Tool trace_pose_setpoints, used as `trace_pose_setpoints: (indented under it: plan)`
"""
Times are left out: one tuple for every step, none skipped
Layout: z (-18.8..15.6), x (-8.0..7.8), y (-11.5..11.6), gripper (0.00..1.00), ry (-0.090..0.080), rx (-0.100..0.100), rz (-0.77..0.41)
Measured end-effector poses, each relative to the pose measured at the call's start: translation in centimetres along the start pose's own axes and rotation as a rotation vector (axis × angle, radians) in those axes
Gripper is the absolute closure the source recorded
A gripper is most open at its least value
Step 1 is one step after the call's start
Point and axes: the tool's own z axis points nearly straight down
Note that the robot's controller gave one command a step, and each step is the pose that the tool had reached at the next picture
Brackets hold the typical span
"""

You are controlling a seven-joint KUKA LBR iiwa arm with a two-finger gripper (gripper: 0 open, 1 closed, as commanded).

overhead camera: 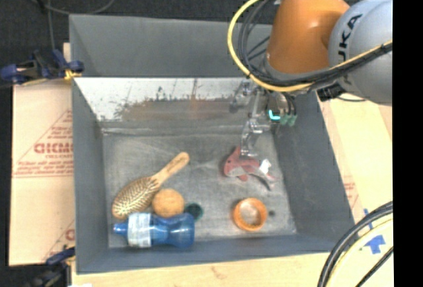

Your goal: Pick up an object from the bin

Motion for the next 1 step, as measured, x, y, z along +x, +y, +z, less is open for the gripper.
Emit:
trace_pose_setpoints:
  plan:
    - [-0.50, -0.13, -0.01, 0.00, -0.008, 0.000, 0.000]
